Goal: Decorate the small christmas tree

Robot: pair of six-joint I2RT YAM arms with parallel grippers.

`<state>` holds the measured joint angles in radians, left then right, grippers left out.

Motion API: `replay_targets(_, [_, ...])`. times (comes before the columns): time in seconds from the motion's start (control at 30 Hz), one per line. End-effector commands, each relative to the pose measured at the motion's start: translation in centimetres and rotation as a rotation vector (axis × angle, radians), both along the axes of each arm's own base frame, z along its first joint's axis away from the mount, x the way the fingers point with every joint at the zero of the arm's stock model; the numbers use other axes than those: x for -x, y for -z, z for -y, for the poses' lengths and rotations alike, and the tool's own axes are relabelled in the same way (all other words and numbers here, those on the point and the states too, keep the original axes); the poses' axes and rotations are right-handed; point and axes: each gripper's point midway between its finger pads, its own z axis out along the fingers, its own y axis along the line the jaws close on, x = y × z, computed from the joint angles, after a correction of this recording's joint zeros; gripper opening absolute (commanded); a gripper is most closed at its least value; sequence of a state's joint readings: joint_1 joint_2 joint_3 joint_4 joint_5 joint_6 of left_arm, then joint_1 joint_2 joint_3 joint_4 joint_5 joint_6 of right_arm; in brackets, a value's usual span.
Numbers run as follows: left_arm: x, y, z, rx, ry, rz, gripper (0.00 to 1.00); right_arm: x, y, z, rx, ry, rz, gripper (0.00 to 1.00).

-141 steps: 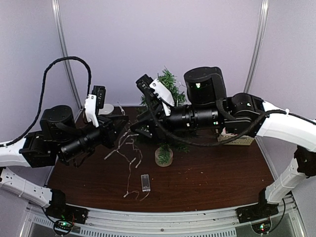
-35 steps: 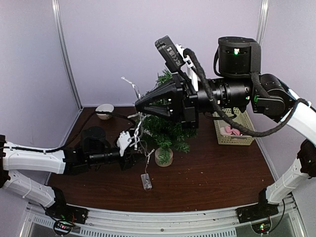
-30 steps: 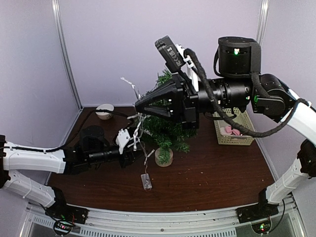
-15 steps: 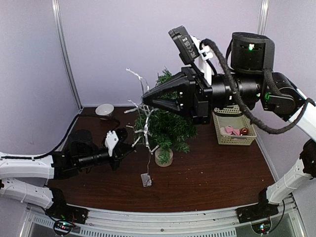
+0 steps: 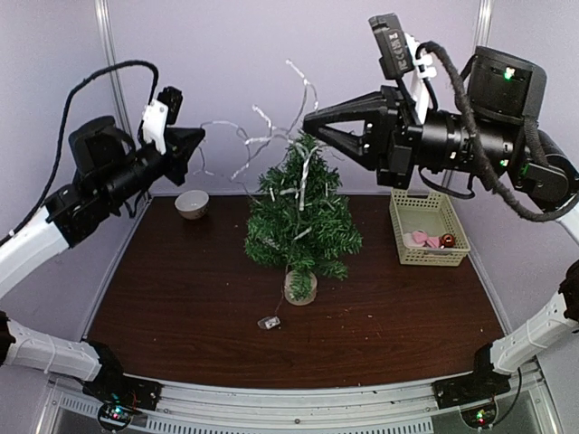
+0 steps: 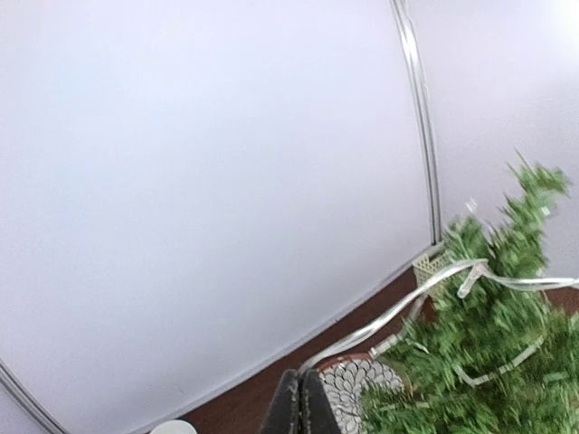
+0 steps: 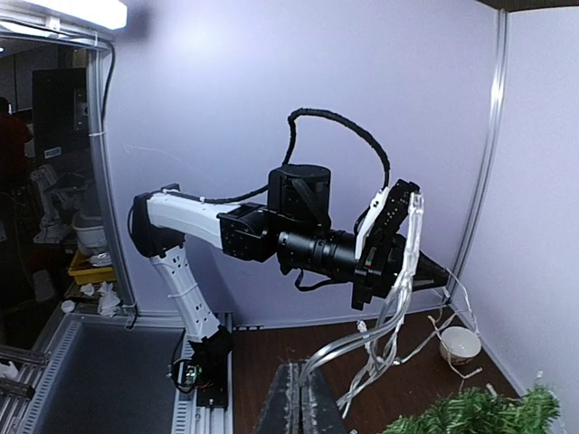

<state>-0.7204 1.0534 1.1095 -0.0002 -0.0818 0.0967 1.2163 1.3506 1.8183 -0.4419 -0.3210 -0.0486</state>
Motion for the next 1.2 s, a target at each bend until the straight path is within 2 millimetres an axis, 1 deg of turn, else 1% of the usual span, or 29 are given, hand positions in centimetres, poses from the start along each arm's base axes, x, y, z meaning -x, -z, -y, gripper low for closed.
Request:
replay_targets(0.0, [-4.4, -2.6, 1.3, -0.006, 0.014, -0.054, 0.0, -2.5, -3.6, 3.5, -0.102, 0.159, 0.075, 0.0])
replay_targets(0.07, [-6.5, -4.5, 2.3, 0.031, 0.05, -0.059, 0.0, -3.7, -4.0, 4.6, -0.113, 0.219, 0.09, 0.0])
replay_targets(0.1, [-7.5, -4.9, 2.9, 0.042, 0.07, -0.066, 0.0, -4.2, -4.3, 5.3, -0.12, 0.25, 0.098, 0.0])
replay_targets(0.13, [-8.4, -5.8, 3.5, 0.052, 0.089, -0.064, 0.0, -4.9, -4.4, 6.0, -0.125, 0.284, 0.103, 0.0])
replay_targets(0.17, [-9.3, -6.0, 4.4, 0.049, 0.11, -0.07, 0.0, -5.6, -4.4, 6.7, -0.131, 0.318, 0.104, 0.0])
replay_targets(0.2, [-9.7, -7.5, 5.2, 0.058, 0.142, -0.05, 0.0, -6.1, -4.4, 7.4, -0.136, 0.346, 0.103, 0.0])
replay_targets(0.23, [-10.2, -8.1, 6.0, 0.06, 0.169, -0.043, 0.0, -6.7, -4.4, 8.1, -0.139, 0.378, 0.104, 0.0])
replay_targets(0.27, [-10.6, -8.5, 6.9, 0.071, 0.2, -0.049, 0.0, -7.2, -4.3, 8.8, -0.138, 0.412, 0.105, 0.0])
replay_targets(0.3, [-11.3, -8.2, 8.0, 0.081, 0.234, -0.069, 0.0, -7.8, -4.1, 9.6, -0.136, 0.453, 0.105, 0.0])
replay_targets(0.4, [-12.1, -8.5, 10.5, 0.098, 0.333, -0.085, 0.0, -8.8, -3.4, 12.0, -0.128, 0.544, 0.098, 0.0])
replay_targets(0.47, [-12.9, -8.3, 11.9, 0.105, 0.374, -0.102, 0.0, -9.6, -2.7, 13.4, -0.121, 0.614, 0.091, 0.0])
replay_targets(0.53, [-13.1, -7.9, 13.4, 0.102, 0.422, -0.106, 0.0, -10.2, -1.6, 14.8, -0.101, 0.684, 0.08, 0.0])
replay_targets(0.63, [-12.9, -7.5, 15.7, 0.082, 0.474, -0.1, 0.0, -10.7, -0.3, 17.1, -0.078, 0.776, 0.072, 0.0])
replay_targets(0.8, [-11.4, -6.1, 19.1, 0.077, 0.558, -0.112, 0.0, -9.7, 1.0, 19.8, -0.061, 0.82, 0.055, 0.0])
replay_targets(0.83, [-10.7, -5.9, 20.0, 0.07, 0.577, -0.11, 0.0, -9.4, 1.4, 20.0, -0.052, 0.814, 0.053, 0.0])
replay_targets(0.9, [-9.2, -5.3, 21.8, 0.041, 0.616, -0.096, 0.0, -8.8, 2.1, 20.3, -0.037, 0.793, 0.046, 0.0])
replay_targets(0.97, [-8.3, -4.6, 23.3, 0.026, 0.639, -0.097, 0.0, -8.3, 2.9, 20.2, -0.017, 0.764, 0.036, 0.0])
replay_targets(1.03, [-7.7, -4.3, 24.1, 0.031, 0.657, -0.108, 0.0, -8.0, 3.7, 19.9, 0.006, 0.736, 0.021, 0.0])
replay_targets(1.17, [-6.8, -3.7, 25.1, 0.014, 0.668, -0.116, 0.0, -7.9, 4.8, 19.0, 0.035, 0.703, -0.006, 0.0])
